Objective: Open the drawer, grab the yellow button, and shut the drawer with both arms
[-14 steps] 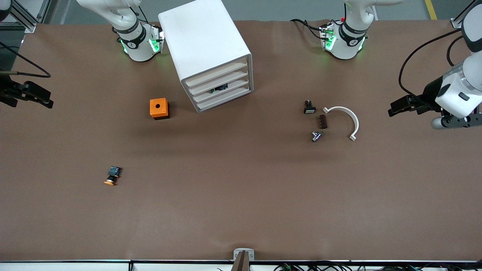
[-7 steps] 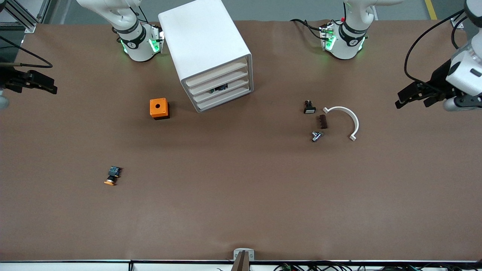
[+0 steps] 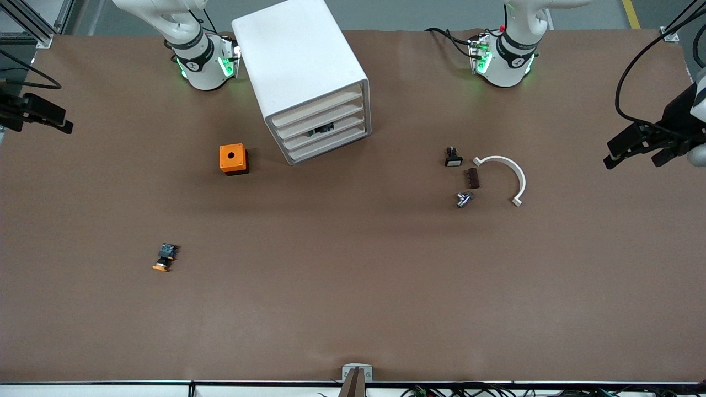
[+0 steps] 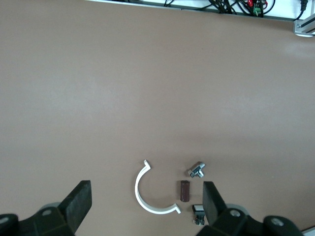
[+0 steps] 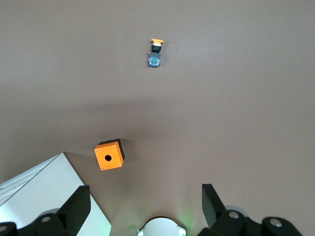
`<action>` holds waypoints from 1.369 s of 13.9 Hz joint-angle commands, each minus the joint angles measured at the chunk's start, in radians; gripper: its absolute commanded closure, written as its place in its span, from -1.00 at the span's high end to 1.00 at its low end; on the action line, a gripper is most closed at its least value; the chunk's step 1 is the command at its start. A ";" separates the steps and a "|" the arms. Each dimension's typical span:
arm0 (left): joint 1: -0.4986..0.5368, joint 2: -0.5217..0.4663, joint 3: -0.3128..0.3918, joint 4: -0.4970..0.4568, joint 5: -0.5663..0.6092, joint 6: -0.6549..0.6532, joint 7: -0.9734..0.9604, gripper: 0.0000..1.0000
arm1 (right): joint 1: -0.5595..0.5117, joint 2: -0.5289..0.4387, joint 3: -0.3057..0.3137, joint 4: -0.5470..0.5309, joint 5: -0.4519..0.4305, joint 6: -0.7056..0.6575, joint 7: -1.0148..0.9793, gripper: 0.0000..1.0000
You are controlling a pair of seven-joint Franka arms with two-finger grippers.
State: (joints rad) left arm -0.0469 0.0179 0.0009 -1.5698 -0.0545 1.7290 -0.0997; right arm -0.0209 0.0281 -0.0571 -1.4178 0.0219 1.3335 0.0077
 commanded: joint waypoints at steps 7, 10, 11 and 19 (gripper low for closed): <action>0.005 0.004 -0.006 0.039 0.024 -0.117 0.009 0.99 | 0.082 -0.171 -0.067 -0.193 0.010 0.156 -0.003 1.00; 0.004 -0.039 -0.006 -0.006 0.024 -0.103 0.009 0.99 | 0.084 -0.169 -0.066 -0.193 0.006 0.165 -0.006 1.00; 0.001 -0.038 -0.006 0.000 0.024 -0.103 0.012 0.99 | 0.085 -0.171 -0.061 -0.193 0.000 0.162 -0.011 1.00; -0.001 -0.027 -0.005 0.040 0.025 -0.144 0.008 0.99 | 0.075 -0.177 -0.046 -0.197 -0.027 0.142 -0.014 1.00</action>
State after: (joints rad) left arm -0.0471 -0.0040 0.0006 -1.5400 -0.0531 1.6038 -0.0997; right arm 0.0588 -0.1213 -0.1037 -1.5900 -0.0029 1.4777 -0.0009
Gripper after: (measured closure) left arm 0.000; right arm 0.000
